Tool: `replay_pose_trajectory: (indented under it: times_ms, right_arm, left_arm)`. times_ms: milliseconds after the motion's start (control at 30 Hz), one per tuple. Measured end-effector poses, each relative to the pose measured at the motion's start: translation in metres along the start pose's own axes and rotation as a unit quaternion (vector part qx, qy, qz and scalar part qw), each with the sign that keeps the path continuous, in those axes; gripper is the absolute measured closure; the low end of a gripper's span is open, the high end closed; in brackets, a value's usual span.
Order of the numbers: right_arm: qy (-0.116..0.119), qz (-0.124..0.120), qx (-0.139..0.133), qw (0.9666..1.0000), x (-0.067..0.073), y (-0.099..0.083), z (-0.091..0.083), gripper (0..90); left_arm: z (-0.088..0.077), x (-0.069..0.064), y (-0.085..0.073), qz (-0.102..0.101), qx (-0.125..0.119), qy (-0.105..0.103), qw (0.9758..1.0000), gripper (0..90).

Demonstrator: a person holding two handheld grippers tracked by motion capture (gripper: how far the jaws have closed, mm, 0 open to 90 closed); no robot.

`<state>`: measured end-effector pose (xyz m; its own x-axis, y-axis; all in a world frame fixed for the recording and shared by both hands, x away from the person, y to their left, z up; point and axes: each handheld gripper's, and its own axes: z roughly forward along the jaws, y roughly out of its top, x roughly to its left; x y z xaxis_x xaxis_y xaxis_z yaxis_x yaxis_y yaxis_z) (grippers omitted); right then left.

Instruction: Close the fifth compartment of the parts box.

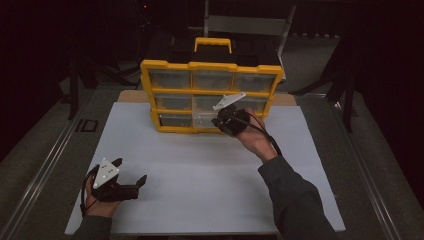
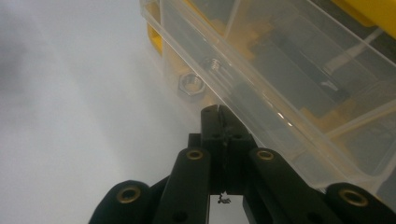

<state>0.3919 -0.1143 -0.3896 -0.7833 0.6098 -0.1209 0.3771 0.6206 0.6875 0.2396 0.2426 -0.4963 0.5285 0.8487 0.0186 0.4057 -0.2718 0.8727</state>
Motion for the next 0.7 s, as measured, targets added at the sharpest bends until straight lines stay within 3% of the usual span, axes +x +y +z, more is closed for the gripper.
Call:
replay_pose_trajectory:
  times_ms: [700]
  right_arm:
    - [-0.006,0.019,-0.009,0.9998,-0.0076,0.0033,0.0069,90.0]
  left_arm:
    - [-0.0002,-0.0003,0.0000,0.000,0.001,-0.001,1.0000,0.5]
